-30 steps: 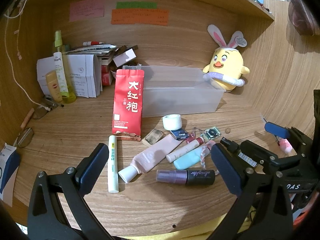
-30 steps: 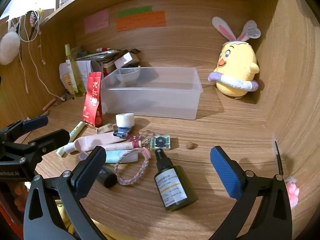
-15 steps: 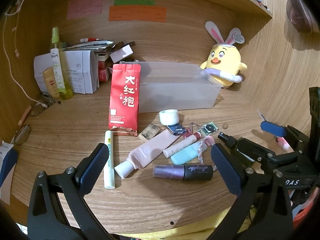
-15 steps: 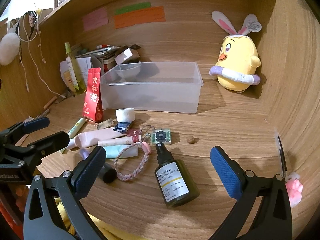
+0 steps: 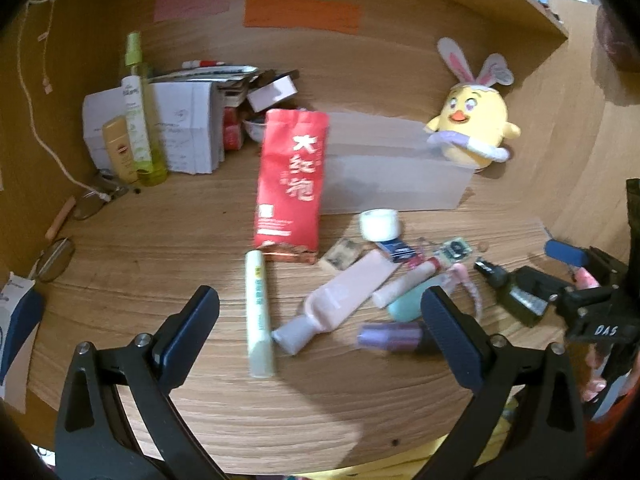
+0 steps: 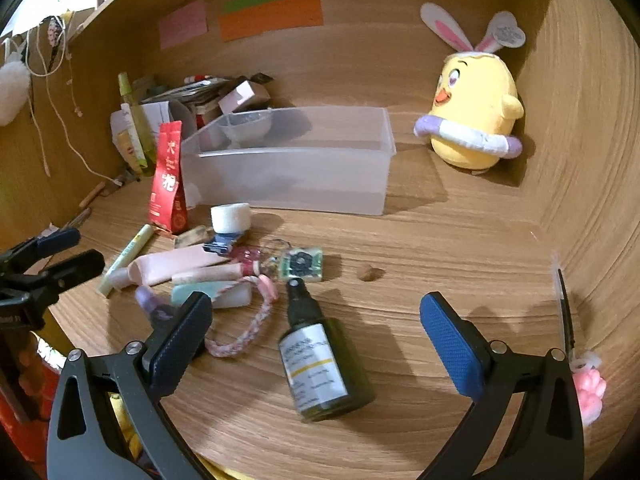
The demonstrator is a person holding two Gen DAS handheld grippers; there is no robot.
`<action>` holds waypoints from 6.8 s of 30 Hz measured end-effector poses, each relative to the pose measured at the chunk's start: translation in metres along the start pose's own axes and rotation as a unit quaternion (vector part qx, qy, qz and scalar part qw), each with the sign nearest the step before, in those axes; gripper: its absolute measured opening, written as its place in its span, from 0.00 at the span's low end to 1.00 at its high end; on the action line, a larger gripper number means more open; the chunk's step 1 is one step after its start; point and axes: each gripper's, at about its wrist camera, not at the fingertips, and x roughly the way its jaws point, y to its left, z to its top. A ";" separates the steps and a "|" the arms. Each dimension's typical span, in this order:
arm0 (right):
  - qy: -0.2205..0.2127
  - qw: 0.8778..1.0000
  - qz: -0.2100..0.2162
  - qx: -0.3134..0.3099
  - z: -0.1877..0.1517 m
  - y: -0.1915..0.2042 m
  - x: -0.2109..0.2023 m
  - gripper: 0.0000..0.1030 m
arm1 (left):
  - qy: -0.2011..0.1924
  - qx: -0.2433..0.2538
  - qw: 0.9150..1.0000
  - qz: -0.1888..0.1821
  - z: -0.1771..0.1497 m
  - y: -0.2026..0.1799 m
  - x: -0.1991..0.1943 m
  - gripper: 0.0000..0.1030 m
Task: Organize objects
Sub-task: 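Grasp the pale green tube with the left tool while the right tool grasps the green spray bottle, then carry both items over the clear box and release them inside, then grasp the red tea pouch with the left tool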
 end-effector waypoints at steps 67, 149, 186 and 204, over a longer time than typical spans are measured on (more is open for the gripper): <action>-0.079 0.995 0.052 -0.012 0.108 0.007 0.023 0.37 | -0.043 -0.005 0.999 0.002 0.089 -0.014 0.022 0.14; 0.014 1.000 0.013 0.003 0.155 -0.011 0.097 0.83 | -0.047 0.048 0.998 0.003 0.156 -0.036 0.053 0.90; 0.030 0.998 -0.049 -0.037 0.054 -0.023 0.043 0.85 | 0.085 -0.003 0.996 0.025 0.047 0.041 0.067 0.95; 0.087 0.996 -0.017 -0.025 0.024 -0.040 0.062 0.45 | 0.109 -0.011 0.994 0.013 0.051 0.038 0.110 0.94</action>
